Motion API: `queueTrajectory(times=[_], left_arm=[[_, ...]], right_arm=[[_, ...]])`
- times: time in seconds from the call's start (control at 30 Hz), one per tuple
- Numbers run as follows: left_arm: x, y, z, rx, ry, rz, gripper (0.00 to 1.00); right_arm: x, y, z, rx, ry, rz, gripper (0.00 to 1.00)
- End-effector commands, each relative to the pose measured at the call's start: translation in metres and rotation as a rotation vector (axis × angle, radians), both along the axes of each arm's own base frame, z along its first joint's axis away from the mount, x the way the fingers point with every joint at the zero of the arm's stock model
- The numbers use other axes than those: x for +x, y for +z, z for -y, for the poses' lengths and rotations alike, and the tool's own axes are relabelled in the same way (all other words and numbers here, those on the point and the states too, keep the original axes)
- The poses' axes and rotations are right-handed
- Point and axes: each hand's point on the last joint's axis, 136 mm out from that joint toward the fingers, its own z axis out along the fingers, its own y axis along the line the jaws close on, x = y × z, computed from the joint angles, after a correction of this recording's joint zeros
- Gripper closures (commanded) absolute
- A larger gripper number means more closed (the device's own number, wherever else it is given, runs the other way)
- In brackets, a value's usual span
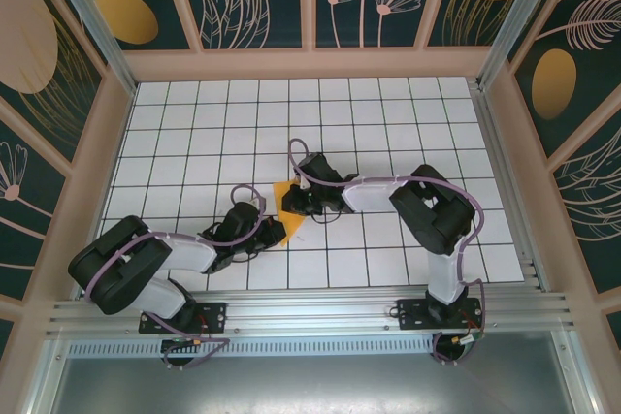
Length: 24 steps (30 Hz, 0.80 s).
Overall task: Fold a paper plane with a square sheet of paper (pick it up from the middle)
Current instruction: Fourth fold the wing at the center of the table.
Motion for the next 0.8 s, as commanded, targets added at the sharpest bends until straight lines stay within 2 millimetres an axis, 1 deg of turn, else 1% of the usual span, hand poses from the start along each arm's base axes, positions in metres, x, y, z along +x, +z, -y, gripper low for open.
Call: queueTrajectory(times=[0.0,0.1,0.33,0.4,0.6,0.77], left_arm=[[-0.03,-0.052,-0.03,0.193,-0.012,-0.169,0.95],[-0.032,-0.055,-0.032,0.202,-0.012,-0.179,0.95],[-0.038,-0.063,-0.038,0.237,-0.02,-0.202,0.97],[-0.041,-0.067,-0.04,0.25,-0.025,-0.211,0.97],[-0.046,-0.076,-0.046,0.28,-0.026,-0.232,0.98],[-0.047,-0.08,-0.047,0.29,-0.029,-0.242,0.98]], right_arm=[[0.007,0.0,0.002,-0.012,-0.003,0.008,0.87],[0.013,-0.011,0.008,-0.03,-0.023,0.001,0.88],[0.031,-0.021,0.015,-0.036,-0.044,-0.008,0.88],[0.037,-0.022,0.017,-0.034,-0.054,-0.009,0.88],[0.057,-0.013,0.018,-0.026,-0.078,0.008,0.88],[0.071,-0.018,0.023,-0.044,-0.098,0.006,0.87]])
